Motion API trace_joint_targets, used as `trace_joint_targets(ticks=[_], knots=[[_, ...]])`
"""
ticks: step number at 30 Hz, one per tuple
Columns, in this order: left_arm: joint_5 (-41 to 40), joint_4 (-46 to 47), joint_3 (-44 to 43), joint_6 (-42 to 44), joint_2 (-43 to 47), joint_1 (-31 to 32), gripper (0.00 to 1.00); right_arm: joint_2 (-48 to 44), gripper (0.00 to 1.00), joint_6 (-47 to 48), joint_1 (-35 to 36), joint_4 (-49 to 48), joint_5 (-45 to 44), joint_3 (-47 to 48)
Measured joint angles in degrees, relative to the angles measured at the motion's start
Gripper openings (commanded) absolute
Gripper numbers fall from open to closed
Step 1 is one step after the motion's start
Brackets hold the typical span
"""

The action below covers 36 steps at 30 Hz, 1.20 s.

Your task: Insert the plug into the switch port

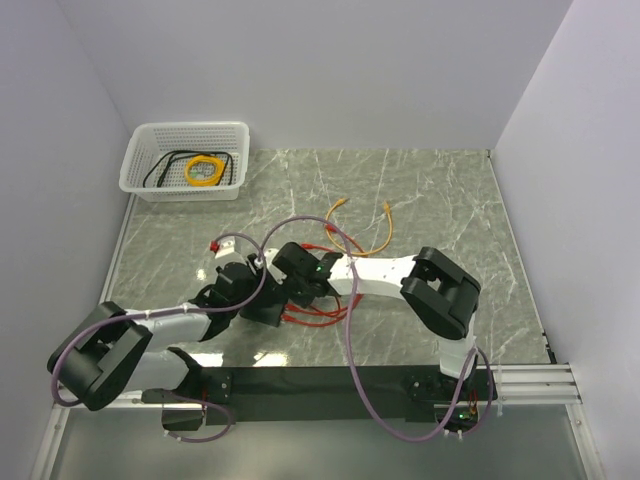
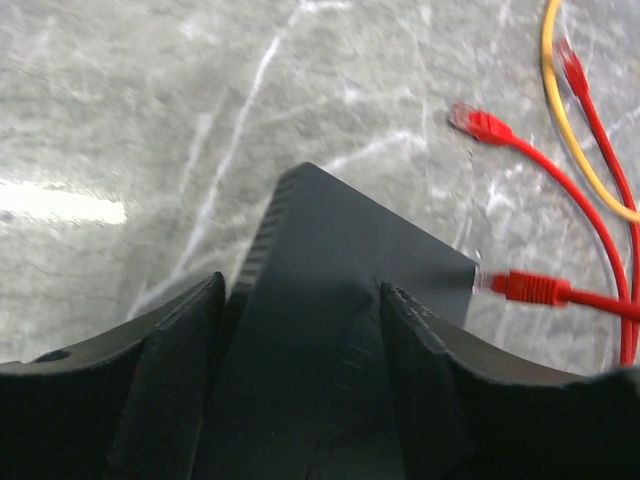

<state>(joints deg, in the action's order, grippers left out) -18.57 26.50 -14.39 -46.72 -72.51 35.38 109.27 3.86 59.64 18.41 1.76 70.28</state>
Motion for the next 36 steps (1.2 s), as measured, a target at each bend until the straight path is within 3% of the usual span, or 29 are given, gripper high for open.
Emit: trace_joint_targets(ticks=[6, 16, 22, 36], knots=[[0.76, -3.78, -0.52, 0.33, 2.29, 1.14, 0.75, -1.81, 0.02, -1.53, 0.0, -3.89, -0.17, -3.63], [1.29, -8.7, -2.45, 0.28, 3.17, 1.55, 0.79, -3.08, 0.32, -2.97, 0.11, -6.84, -1.25, -5.97], [3.13, -12.33, -3.41, -0.55, 4.55, 2.4, 0.84, -6.27, 0.42, -3.85, 0.35, -10.67, -2.43, -8.13], [11.74, -19.78, -6.19, -0.57, 6.95, 1.07, 0.91, -13.86, 0.45, -5.62, 0.5, -18.93, -8.94, -8.52]])
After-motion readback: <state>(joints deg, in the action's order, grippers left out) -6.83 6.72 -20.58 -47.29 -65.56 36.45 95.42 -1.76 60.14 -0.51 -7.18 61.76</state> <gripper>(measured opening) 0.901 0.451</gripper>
